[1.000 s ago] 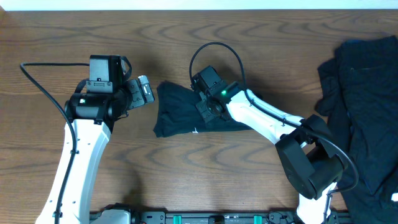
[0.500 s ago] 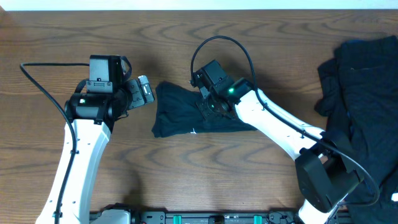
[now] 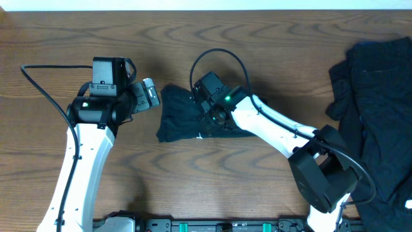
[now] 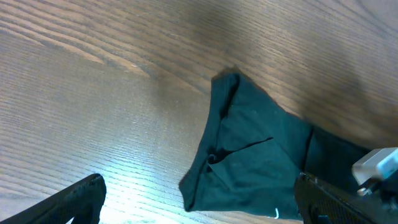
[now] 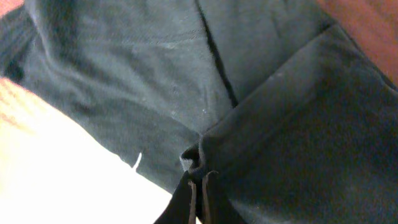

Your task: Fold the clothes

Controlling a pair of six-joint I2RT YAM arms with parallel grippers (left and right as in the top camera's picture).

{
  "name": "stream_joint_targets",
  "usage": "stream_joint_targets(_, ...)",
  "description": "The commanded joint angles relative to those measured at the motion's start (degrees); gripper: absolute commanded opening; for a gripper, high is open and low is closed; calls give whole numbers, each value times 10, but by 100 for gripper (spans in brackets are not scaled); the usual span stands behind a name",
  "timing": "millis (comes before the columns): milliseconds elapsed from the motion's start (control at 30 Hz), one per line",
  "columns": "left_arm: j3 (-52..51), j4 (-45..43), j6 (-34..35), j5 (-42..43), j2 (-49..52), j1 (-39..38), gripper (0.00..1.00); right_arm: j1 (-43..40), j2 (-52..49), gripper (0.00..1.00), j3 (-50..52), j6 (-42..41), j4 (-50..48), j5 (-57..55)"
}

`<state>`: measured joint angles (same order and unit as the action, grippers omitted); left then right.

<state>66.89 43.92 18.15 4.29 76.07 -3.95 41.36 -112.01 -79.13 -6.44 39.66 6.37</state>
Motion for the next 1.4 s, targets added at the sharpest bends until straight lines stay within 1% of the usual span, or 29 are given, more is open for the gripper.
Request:
stream_joint_targets(0,3,2,-3,-4,-1,1,98,10,-5,26,-6,-3,0,12)
stream_joint_targets(67,3,2,-3,-4,-1,1,98,7,-5,52,-7,-3,0,12)
stream_joint_targets(100,3,2,-3,-4,-1,1,98,4,-3,60,-8,-3,1,13)
stream_joint_targets(167,3,2,-3,-4,-1,1,98,-4,3,62,-11,-3,7,21)
stream_joint_targets(267,3,2,-3,-4,-1,1,98,-17,23,62,-12,-3,25,27)
stream_joint_targets(333,3,2,-3,-4,-1,1,98,-27,38,60,-12,-3,45,27)
stream_joint_targets(400,3,2,-3,-4,-1,1,98,-37,49,53,-12,-3,64,27)
stream_joint_targets(500,3,2,-3,-4,-1,1,98,-49,54,28,-12,-4,86,27)
stream_joint_targets(567,3,2,-3,-4,-1,1,98,-56,53,9,-10,-4,94,27)
stream_joint_targets(600,3,2,-3,-4,-1,1,98,-59,52,1,-8,-4,94,27)
stream_joint_targets(1200,3,2,-3,-4,-1,1,98,-63,-44,1,13,-13,53,25)
stream_joint_targets(1367,3,2,-3,-4,-1,1,98,-65,-37,1,5,-13,52,39)
